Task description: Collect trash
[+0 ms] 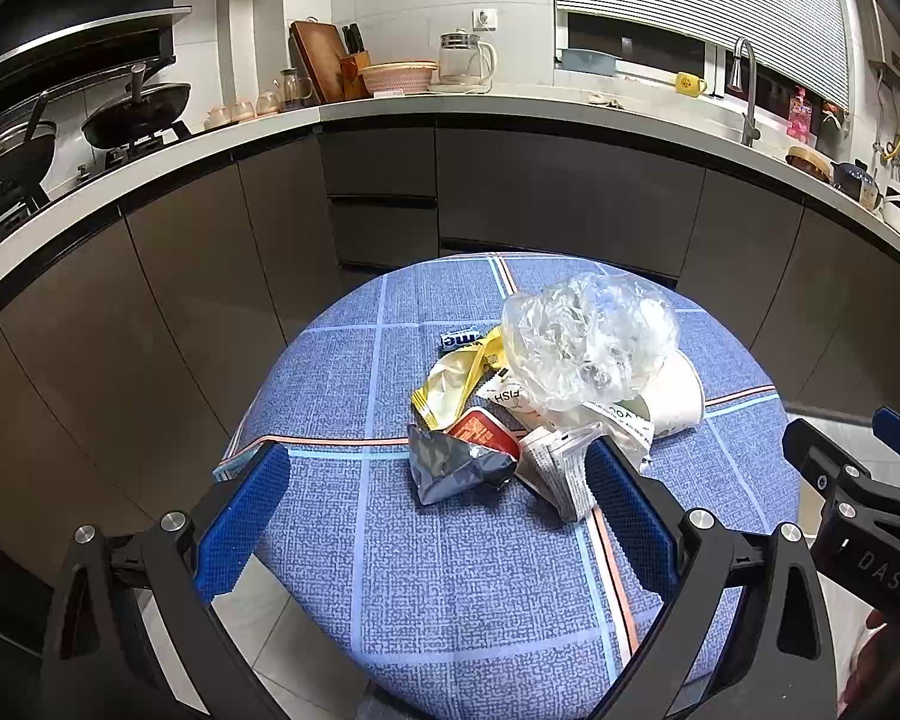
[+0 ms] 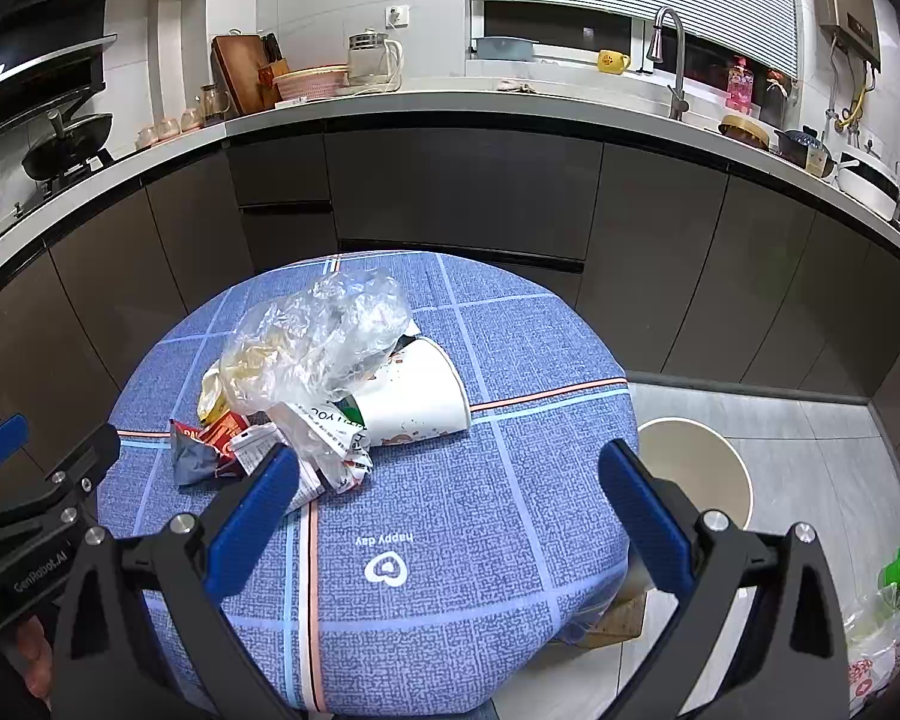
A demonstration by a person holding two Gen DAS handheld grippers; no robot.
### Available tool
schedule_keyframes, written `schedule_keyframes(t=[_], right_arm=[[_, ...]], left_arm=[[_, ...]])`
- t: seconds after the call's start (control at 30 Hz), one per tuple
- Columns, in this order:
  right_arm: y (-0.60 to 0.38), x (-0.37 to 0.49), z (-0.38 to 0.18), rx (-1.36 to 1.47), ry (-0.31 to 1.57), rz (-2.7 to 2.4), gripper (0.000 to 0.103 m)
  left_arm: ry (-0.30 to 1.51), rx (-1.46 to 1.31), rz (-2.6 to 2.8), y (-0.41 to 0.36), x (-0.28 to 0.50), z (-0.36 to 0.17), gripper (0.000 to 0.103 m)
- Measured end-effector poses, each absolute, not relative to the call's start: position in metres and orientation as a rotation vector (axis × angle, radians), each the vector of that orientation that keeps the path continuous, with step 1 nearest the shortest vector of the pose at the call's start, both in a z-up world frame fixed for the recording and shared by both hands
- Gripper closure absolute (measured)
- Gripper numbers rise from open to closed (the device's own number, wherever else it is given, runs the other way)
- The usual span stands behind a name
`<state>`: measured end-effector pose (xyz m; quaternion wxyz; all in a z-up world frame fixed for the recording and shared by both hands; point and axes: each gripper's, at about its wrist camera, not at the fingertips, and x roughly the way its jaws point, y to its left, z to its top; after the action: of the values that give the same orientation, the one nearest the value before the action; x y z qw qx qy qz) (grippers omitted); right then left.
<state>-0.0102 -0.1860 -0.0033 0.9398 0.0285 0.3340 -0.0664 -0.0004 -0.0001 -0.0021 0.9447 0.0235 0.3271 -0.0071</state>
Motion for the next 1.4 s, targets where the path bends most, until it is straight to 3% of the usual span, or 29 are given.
schedule_keyframes(t=[1.4], right_arm=[[-0.1896,-0.0101,0.0009,0.069,0.677,-0.144,0.003]], left_arm=[[0.673,0.048,-0.013,0.0001,-0.0017,-0.0027,0.009]])
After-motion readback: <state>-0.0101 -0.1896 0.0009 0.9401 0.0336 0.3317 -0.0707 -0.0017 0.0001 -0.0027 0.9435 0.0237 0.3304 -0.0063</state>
